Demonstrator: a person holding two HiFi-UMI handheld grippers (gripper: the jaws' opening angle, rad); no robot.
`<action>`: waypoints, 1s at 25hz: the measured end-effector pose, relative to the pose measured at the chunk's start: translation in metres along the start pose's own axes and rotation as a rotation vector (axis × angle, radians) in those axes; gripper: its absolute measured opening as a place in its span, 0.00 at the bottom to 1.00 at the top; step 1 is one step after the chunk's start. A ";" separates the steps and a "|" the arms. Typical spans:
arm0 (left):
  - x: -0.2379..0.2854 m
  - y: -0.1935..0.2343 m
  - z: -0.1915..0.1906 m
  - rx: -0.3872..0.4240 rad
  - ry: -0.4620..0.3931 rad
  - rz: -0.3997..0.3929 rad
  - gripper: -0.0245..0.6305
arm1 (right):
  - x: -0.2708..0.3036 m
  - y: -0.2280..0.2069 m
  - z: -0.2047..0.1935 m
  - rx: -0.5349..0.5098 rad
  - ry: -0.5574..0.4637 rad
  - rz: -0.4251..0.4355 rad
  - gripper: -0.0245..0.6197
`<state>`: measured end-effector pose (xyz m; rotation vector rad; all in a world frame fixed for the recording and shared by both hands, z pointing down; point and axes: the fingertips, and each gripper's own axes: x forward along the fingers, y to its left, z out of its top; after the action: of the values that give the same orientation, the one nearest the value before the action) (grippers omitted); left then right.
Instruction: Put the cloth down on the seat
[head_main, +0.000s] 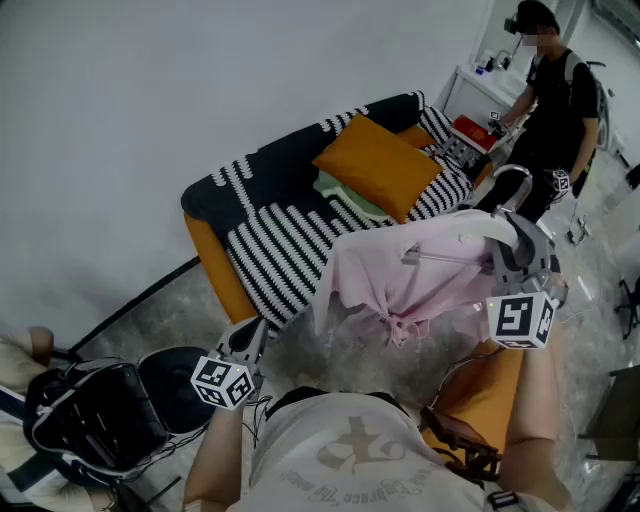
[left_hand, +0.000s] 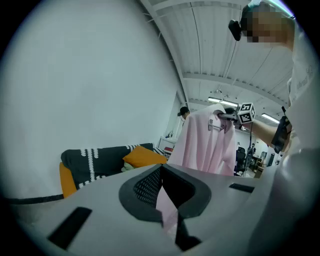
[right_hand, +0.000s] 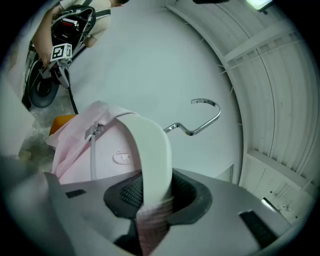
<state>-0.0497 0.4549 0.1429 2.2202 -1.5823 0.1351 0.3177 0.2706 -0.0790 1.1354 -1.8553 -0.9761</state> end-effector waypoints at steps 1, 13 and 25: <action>0.002 -0.014 -0.005 0.005 0.004 -0.003 0.05 | -0.010 0.000 -0.015 0.002 0.005 -0.002 0.22; -0.002 -0.095 -0.034 0.009 0.042 -0.011 0.05 | -0.088 -0.032 -0.095 0.100 0.034 -0.044 0.23; -0.059 -0.114 -0.036 0.032 0.027 0.069 0.05 | -0.114 -0.026 -0.081 0.195 -0.052 -0.069 0.23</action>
<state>0.0402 0.5518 0.1271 2.1795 -1.6537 0.2101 0.4357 0.3495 -0.0887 1.3079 -1.9988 -0.8850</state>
